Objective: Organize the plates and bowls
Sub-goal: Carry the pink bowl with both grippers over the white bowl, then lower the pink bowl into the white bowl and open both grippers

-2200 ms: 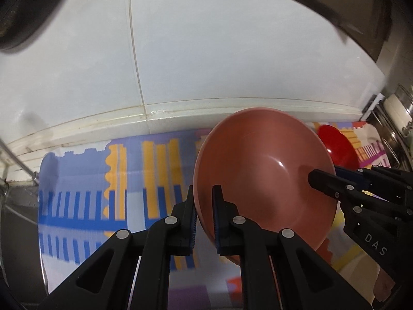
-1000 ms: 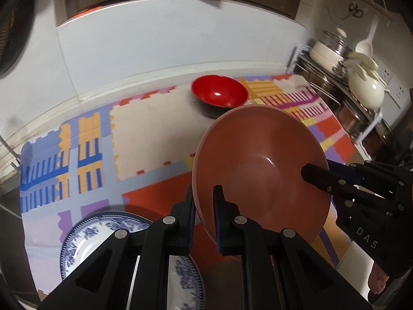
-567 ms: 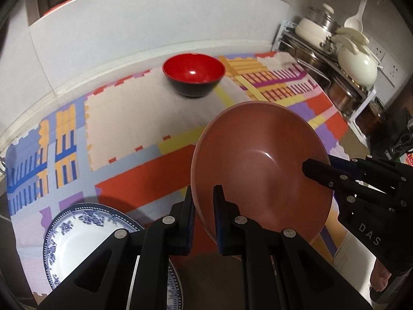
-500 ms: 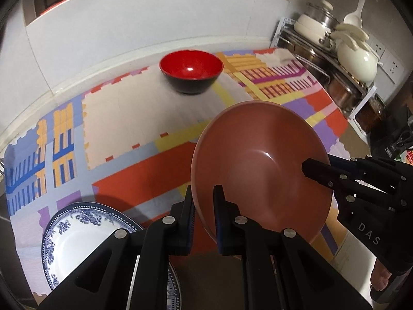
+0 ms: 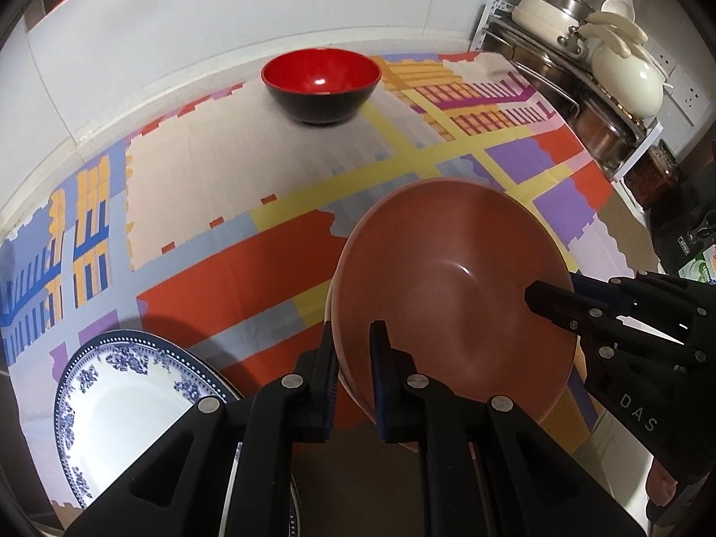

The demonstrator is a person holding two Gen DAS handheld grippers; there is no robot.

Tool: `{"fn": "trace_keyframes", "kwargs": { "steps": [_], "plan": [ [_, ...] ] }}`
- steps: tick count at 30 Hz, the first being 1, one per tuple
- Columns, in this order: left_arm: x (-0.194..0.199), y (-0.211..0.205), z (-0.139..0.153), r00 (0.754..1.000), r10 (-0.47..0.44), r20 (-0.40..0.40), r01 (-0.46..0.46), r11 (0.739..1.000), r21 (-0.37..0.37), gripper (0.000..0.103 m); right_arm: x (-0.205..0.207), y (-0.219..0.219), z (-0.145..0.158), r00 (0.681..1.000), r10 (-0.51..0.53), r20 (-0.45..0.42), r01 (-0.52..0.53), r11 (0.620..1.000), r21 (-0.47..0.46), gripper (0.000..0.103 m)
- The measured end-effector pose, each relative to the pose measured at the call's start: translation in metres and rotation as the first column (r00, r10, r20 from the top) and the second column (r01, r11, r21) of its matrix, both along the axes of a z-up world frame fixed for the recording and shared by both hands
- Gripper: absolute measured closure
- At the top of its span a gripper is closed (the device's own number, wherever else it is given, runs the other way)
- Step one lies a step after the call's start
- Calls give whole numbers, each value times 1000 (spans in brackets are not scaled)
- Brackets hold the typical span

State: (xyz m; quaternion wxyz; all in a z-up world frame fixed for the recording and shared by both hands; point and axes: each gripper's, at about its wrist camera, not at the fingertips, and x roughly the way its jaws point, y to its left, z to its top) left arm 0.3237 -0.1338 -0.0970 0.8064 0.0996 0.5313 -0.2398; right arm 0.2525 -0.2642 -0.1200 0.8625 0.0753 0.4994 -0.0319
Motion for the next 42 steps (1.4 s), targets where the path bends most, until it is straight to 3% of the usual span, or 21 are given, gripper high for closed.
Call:
{"fn": "trace_keyframes", "kwargs": {
  "steps": [13,22,26,42],
  "plan": [
    [-2,-6,-1,1000,-8,14,8,1000,6,83,1,-3,-13,1000,1,-30,0,1000,31,88],
    [-2,-6,2,1000,-7,29,7,1000,11,62,0,-4,-13,1000,4,-27,-3,999,33,87],
    [-5,-4,8,999,-11,53,11,1000,8,55,-1,-4,-12,1000,1,-19,0,999,37,68],
    [7,9,41,982,38,185,-41,999,10,40,2,-3,19,997,-4,80,4,1000,2,63]
  ]
}}
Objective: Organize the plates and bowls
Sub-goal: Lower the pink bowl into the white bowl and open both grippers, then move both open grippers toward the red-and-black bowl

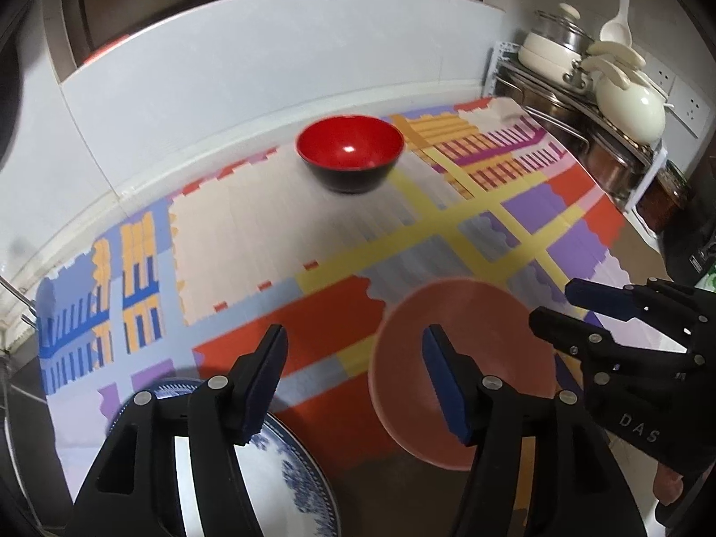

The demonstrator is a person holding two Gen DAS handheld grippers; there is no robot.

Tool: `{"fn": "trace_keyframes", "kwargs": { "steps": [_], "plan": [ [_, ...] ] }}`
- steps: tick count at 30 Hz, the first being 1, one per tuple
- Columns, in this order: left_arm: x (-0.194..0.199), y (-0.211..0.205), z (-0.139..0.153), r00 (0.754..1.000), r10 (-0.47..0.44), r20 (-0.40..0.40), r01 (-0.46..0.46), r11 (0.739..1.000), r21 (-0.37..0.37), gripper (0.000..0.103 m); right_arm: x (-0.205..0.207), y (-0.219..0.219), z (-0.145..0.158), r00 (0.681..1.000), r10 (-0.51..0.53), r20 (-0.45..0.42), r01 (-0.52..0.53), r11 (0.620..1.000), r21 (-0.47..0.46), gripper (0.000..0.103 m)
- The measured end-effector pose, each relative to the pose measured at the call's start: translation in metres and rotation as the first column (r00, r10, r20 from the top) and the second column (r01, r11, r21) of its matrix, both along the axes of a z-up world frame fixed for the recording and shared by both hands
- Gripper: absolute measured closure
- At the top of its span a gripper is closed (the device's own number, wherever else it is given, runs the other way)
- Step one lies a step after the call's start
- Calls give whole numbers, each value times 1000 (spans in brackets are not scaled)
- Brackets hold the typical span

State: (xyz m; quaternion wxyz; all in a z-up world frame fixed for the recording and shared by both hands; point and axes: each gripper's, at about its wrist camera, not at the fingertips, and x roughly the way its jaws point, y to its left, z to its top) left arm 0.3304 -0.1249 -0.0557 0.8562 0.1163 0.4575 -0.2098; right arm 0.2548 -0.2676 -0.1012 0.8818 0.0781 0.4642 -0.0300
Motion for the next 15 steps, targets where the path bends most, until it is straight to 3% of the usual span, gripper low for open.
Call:
{"fn": "trace_keyframes", "kwargs": {
  "steps": [7,15],
  "plan": [
    [20,6,13,999,34,40,-34,999,0,31,21,-4,15,999,-9,53,10,1000,-12,63],
    [50,10,26,994,69,88,-69,998,4,29,51,-7,32,994,3,105,0,999,-34,63]
  ]
}}
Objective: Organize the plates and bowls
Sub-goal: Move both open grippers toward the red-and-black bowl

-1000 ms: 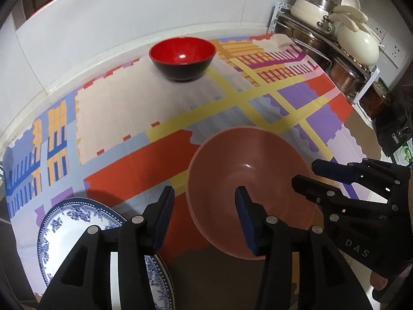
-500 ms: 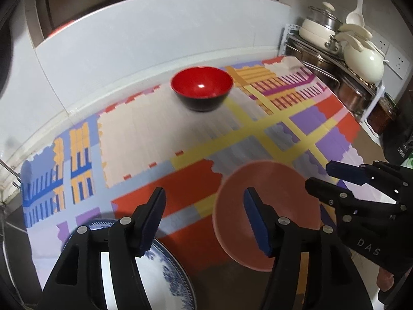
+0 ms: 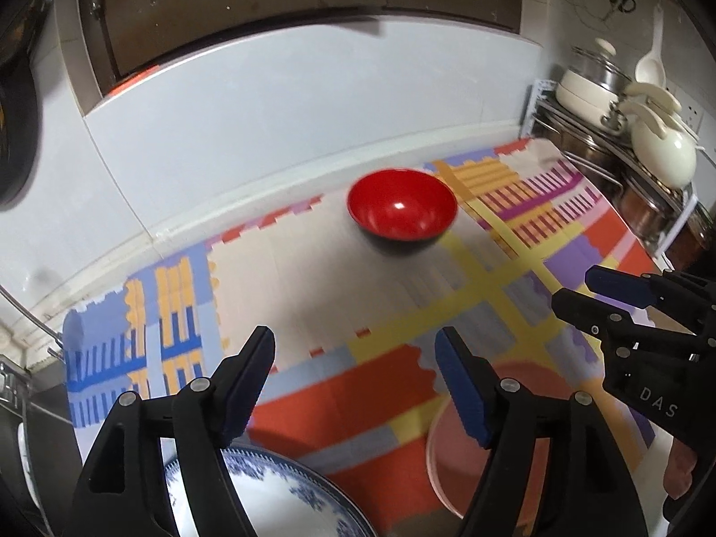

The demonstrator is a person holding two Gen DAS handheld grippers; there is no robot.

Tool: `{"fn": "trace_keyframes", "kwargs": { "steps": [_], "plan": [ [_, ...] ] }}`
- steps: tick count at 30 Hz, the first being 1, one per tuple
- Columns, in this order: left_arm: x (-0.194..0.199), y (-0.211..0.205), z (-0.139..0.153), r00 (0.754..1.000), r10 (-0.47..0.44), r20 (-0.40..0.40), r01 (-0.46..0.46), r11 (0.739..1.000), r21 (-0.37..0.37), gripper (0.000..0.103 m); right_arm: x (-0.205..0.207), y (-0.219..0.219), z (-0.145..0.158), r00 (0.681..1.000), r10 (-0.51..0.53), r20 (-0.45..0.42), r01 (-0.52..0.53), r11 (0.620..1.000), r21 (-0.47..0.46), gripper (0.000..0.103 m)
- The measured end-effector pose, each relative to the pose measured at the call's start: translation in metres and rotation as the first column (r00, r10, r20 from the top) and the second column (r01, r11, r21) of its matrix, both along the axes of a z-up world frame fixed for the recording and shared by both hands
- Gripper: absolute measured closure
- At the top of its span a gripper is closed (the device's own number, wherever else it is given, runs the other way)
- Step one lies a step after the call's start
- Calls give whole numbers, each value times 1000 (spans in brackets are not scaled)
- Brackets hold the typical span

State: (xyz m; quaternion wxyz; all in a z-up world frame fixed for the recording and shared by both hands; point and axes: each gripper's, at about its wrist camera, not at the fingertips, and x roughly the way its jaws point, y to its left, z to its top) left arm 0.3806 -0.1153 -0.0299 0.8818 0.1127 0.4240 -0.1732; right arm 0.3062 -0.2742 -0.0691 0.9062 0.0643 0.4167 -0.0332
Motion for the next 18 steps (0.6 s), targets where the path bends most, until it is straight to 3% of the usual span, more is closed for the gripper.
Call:
{"fn": "trace_keyframes", "kwargs": {
  "steps": [18],
  "plan": [
    [82,-8,-5,1000,20,18,-20,1000,4,28,89,-13,9,999,25,35,-24,1000,-13,63]
  ]
}}
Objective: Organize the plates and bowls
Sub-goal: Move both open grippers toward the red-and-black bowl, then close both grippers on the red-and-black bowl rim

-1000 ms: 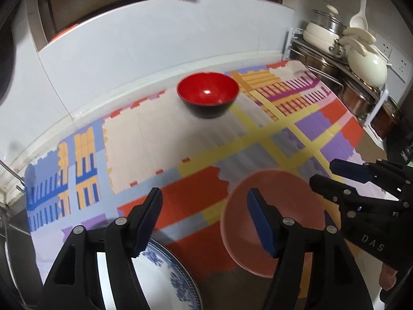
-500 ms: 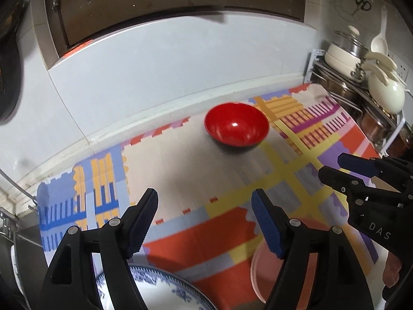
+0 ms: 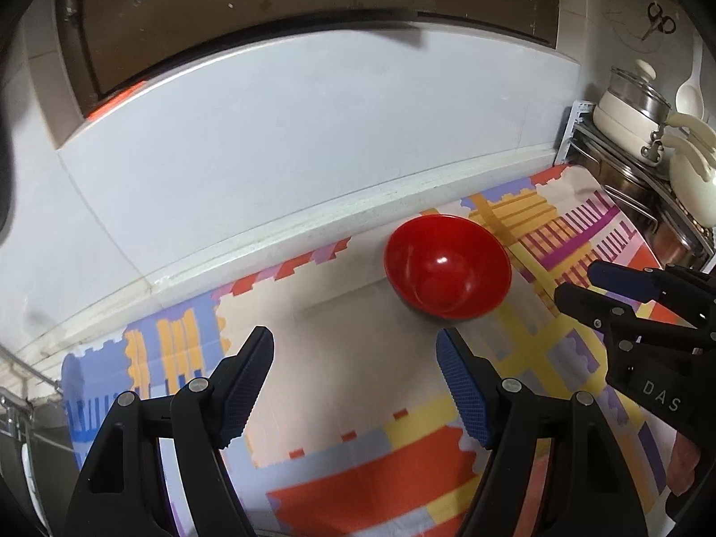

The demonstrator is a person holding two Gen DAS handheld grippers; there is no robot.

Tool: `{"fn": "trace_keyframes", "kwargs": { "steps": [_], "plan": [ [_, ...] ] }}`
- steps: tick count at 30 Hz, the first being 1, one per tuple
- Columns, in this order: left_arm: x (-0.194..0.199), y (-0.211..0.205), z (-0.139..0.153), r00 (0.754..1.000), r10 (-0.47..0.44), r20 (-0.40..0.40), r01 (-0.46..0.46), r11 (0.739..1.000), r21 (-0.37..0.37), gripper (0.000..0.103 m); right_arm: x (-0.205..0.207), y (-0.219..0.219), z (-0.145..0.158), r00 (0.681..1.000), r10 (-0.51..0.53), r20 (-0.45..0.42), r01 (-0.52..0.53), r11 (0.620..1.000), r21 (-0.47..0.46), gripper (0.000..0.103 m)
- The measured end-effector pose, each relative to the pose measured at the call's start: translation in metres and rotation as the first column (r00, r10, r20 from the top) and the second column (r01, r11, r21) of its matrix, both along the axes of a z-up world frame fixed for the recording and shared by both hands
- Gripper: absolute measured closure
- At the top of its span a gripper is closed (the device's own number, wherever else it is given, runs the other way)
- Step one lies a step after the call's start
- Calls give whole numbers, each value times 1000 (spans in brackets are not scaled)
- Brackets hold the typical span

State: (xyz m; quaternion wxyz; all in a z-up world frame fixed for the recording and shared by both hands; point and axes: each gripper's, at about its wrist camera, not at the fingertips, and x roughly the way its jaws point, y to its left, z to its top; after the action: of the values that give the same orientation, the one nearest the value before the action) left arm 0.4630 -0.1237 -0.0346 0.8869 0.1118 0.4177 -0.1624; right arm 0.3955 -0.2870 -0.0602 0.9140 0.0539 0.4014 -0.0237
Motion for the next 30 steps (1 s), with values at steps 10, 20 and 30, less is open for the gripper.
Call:
{"fn": "trace_keyframes", "kwargs": {
  "steps": [10,20,30],
  "plan": [
    [53,-23,-31,998,-18,-66,18,1000,2,28,42,-14,-22,1000,-2,-23,3,999,46,63],
    [94,-37,-67,992,-27,-122,26,1000,-8,28,79,-32,-48,997,-26,-66,31,997,76,63],
    [113,-43,-89,984,-17,-178,15,1000,-17,40,100,-38,-71,993,-46,-105,57,993,103,63]
  ]
}}
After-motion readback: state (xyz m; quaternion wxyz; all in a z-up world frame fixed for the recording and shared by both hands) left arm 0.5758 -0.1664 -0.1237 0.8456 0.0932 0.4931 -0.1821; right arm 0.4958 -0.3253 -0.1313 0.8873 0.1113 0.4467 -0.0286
